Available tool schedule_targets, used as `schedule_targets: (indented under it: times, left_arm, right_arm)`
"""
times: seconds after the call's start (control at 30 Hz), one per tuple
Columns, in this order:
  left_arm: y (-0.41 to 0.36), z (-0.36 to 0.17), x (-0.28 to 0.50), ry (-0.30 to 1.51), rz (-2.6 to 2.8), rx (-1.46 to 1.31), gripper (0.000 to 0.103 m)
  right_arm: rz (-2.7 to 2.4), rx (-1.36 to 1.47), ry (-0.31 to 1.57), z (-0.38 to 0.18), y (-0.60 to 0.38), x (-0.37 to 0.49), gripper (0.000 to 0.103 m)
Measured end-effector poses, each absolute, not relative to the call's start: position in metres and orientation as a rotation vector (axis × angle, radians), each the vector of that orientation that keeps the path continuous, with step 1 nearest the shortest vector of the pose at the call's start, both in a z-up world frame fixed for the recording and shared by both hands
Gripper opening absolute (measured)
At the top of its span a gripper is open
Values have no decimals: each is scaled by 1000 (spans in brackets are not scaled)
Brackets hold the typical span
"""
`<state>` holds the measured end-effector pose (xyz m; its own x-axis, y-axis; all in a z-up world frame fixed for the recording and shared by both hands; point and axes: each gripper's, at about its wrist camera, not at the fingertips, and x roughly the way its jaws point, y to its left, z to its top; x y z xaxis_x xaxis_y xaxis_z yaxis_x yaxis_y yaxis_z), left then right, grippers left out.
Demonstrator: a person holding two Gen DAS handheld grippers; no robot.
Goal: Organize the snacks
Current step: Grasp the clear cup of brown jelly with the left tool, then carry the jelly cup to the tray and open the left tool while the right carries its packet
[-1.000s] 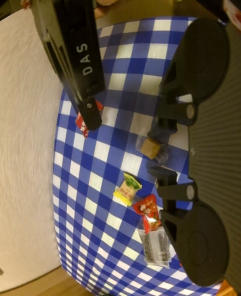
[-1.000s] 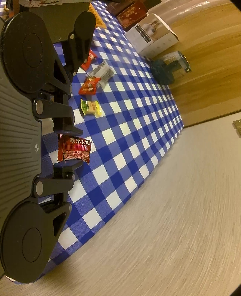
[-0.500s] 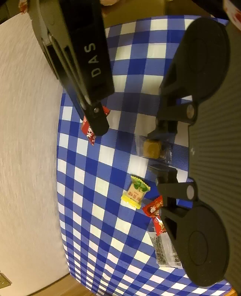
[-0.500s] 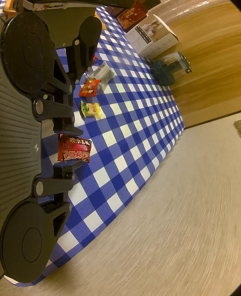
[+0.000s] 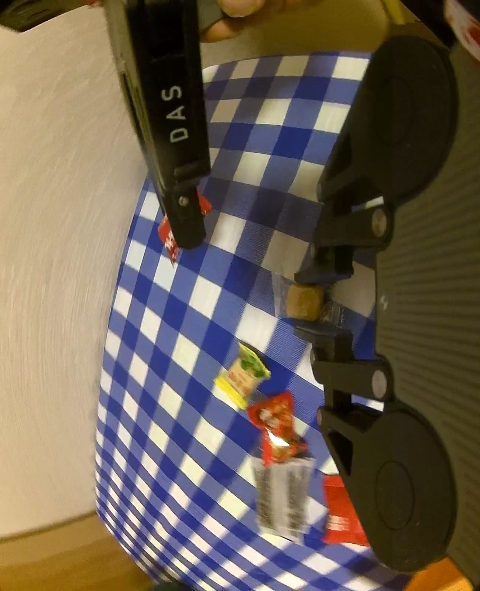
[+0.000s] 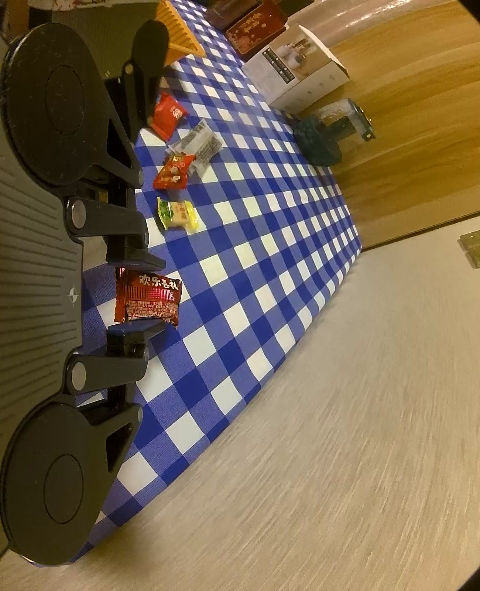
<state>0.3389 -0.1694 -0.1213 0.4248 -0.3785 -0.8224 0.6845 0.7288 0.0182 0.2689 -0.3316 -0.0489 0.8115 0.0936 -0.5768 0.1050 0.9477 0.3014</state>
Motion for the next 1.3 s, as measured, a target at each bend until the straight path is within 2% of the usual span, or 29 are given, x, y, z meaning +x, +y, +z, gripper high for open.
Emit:
schedule_targets:
  times: [0.37,1.3]
  left_arm:
    - [-134,-83,303,913,-538,238,21]
    - [-22,-4,134,823,-313,52,21]
  right_arm:
    - [38,291,612,-39,-303,236,28]
    - [178,215,590,-10,-179,108,28]
